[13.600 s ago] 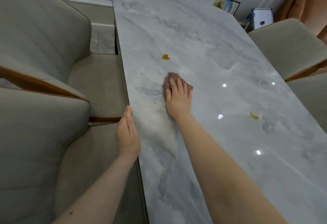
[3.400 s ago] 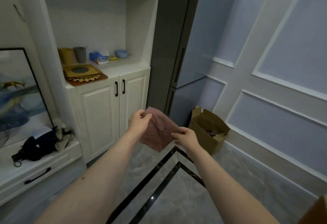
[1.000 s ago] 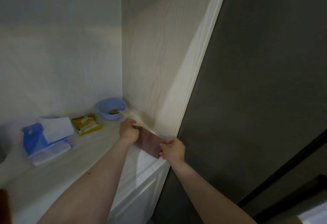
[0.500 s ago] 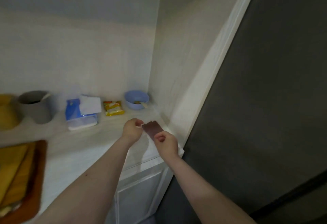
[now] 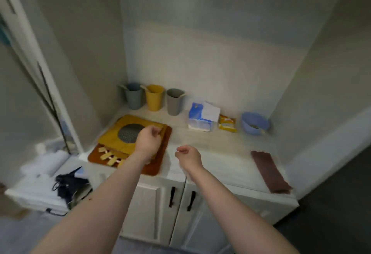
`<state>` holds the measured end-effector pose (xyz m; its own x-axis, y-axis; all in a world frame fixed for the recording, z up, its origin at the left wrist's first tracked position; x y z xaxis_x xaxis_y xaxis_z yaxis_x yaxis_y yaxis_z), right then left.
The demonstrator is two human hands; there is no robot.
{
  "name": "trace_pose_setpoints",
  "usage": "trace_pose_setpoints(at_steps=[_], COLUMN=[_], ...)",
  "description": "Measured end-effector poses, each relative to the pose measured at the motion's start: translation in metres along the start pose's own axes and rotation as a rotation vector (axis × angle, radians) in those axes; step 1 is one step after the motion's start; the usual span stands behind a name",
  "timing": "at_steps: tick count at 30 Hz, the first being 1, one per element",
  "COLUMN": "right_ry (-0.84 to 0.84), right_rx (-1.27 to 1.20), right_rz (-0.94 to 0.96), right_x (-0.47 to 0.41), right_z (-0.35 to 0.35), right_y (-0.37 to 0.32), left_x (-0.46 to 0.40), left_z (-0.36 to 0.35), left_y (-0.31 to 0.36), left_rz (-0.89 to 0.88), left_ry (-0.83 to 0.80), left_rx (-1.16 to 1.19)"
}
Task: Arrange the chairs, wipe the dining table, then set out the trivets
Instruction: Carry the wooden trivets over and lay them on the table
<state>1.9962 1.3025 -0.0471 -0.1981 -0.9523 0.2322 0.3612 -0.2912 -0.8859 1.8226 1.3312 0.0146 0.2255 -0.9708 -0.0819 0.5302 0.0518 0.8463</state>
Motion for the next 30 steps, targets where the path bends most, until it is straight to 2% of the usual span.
trace_pose_setpoints(at_steps=[6,10,14,18,26,30], right_ry=[-0.090,-0.046,0.036,0.128,0.157,0.148], right_rx=[0.076,0.122,0.096,0.113,0.281,0.328], right_rz=[-0.013,-0.059,-0.129,-0.162,-0.184,-0.154], right_x=[-0.002,-0.012,-0.018,-0.020,-0.022,-0.020], right_z=[-0.060,-0.077,-0.086,-0.093,-0.100,-0.097], right_y=[-0.031,-0.038,-0.037,-0.038,-0.041,-0.040], left_x=[-0.018,-0.034,-0.057,-0.072,-0.087,-0.085], left_z=[0.092,0.104,0.094,0.079,0.073,0.076], left_y=[-0.068,-0.103,-0.130,-0.136,-0.131,-0.130], left_rz=[0.211,0.300,0.366,0.334,0.213,0.253], left_ry=[0.210,0.126,-0.014,-0.135,-0.144,-0.126], left_rx=[-0.113,-0.241,-0.248,-0.324,-0.498,-0.455])
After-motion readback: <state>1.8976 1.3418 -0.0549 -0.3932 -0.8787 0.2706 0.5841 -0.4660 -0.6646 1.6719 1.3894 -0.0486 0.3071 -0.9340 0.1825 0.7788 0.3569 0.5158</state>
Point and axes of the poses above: each hand's wrist, its own x-axis away from the middle knuckle, its own z-axis out of the back of the hand, y = z × x, the point moved 9 cm from there along -x, towards the middle knuckle, and after that the axes turned 3 degrees about x, right-handed, at the moved point
